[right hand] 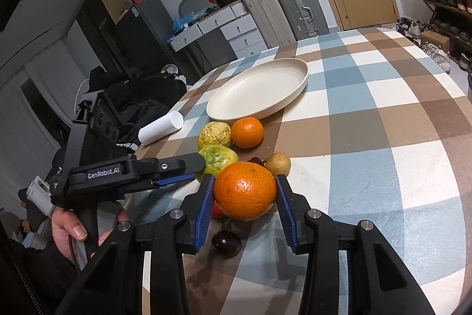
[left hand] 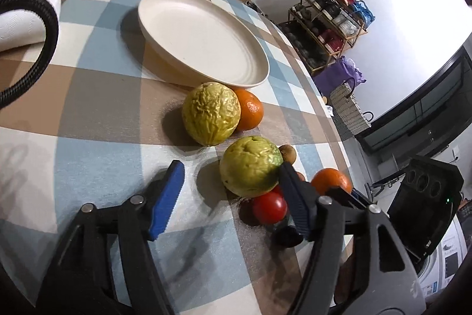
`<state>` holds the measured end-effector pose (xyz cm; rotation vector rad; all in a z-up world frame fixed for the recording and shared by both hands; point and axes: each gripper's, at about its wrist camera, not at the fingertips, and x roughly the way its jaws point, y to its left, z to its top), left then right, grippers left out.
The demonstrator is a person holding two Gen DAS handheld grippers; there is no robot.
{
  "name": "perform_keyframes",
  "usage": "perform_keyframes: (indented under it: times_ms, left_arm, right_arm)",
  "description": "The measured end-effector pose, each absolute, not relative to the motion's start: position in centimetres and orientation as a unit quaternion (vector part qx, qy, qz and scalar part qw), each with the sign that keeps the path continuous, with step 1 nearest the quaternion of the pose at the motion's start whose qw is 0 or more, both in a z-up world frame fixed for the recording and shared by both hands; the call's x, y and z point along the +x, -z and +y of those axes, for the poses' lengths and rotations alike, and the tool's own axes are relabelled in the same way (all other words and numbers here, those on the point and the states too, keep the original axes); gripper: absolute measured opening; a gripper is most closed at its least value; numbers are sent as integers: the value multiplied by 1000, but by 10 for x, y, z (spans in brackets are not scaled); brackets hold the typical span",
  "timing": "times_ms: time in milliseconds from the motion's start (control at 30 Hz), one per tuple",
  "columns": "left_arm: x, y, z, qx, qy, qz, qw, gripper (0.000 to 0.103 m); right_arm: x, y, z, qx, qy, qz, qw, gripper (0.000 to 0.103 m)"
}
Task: Organize fruits
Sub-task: 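Close the left gripper on the smooth green-yellow citrus, then carry the orange onto the beige plate with the right gripper while the left places the green citrus there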
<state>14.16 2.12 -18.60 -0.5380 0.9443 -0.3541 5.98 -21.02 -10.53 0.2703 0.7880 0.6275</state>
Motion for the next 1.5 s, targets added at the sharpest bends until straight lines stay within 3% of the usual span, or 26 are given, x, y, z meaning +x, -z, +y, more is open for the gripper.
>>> perform_keyframes:
  times_ms: [400, 500, 833, 1167, 1500]
  left_arm:
    - [169, 191, -7, -251, 172, 445, 842, 68]
    - [174, 195, -12, -254, 177, 454, 836, 47]
    - [163, 192, -12, -256, 185, 452, 834, 47]
    - [163, 145, 4, -260, 214, 413, 846, 47]
    - [237, 96, 36, -240, 192, 395, 866, 47]
  right_arm:
    - [61, 106, -213, 140, -308, 372, 864, 42]
    - [60, 106, -213, 139, -310, 370, 865, 42]
    - [61, 105, -217, 150, -307, 363, 867, 42]
    - [88, 74, -220, 157, -318, 338, 872, 42]
    - [172, 22, -197, 129, -341, 313, 877, 42]
